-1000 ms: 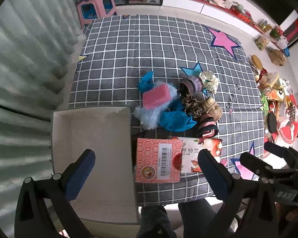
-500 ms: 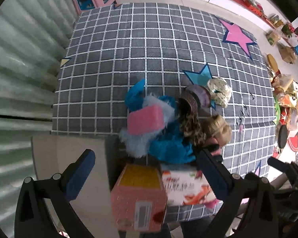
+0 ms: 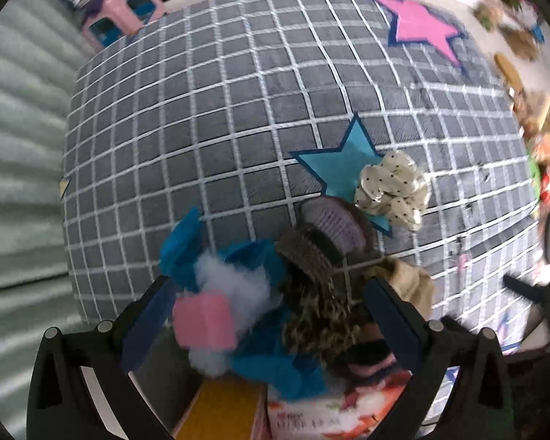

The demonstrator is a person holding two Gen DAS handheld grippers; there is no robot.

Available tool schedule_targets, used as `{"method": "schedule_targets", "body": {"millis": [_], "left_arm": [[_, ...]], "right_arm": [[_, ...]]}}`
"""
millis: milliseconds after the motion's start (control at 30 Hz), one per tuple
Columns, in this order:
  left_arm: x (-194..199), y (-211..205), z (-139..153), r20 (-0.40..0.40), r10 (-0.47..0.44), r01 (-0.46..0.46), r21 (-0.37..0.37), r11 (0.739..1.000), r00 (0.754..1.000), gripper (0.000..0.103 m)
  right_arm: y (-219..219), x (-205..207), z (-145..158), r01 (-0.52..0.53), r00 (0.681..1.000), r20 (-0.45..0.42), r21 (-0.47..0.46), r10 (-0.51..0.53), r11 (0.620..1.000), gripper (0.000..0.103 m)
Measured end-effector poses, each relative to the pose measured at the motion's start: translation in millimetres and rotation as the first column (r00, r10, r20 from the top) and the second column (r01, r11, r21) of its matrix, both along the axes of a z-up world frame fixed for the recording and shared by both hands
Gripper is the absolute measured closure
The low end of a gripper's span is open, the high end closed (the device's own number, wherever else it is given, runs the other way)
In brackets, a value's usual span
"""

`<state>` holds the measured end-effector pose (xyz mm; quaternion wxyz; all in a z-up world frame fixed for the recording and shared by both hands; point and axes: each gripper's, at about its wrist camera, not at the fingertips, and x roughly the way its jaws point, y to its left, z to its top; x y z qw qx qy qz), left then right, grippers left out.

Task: Organize soft objects
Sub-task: 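Grasp the knit hat with the left tool while the right tool grasps the polka-dot scrunchie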

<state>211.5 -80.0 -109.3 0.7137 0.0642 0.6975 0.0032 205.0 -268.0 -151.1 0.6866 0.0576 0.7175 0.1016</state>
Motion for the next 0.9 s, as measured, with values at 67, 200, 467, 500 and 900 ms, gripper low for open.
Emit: {"method": "schedule_targets", "body": {"millis": [67, 200, 467, 500, 900], "left_arm": [[4.9, -5.1, -13.5, -0.022, -0.024, 0.025, 0.021, 0.999, 0.999, 0.0], [14.5, -17.9, -42.9, -0.06, -0.065, 0.068, 0.045, 0.997, 0.996, 0.0], [30.3, -37.3, -83.5, -0.099, -0.102, 0.11, 0.078, 0.991, 0.99, 0.0], [32.6, -39.1, -86.0, -0.101, -0.106, 0.115, 0.081, 0.99, 0.989, 0.0], [42.4, -49.0, -109.8, -0.107, -0.082, 0.083, 0.002, 0.997, 0.991, 0.0]], "right_arm": [[-9.2, 13.0, -3.7, 0.042, 0.999, 0.01, -0.003, -0.042, 0.999, 0.0], [-24.1, 37.0, -14.1, 0.097, 0.995, 0.008, -0.004, -0.097, 0.995, 0.0], [-6.8, 67.8, -37.3, 0.048, 0.999, 0.001, 0.027, -0.049, 0.998, 0.0], [-0.2, 72.3, -41.7, 0.036, 0.999, 0.0, 0.028, -0.036, 0.999, 0.0], [49.5, 99.7, -87.0, -0.065, 0.997, -0.028, 0.044, 0.067, 0.997, 0.001]]}}
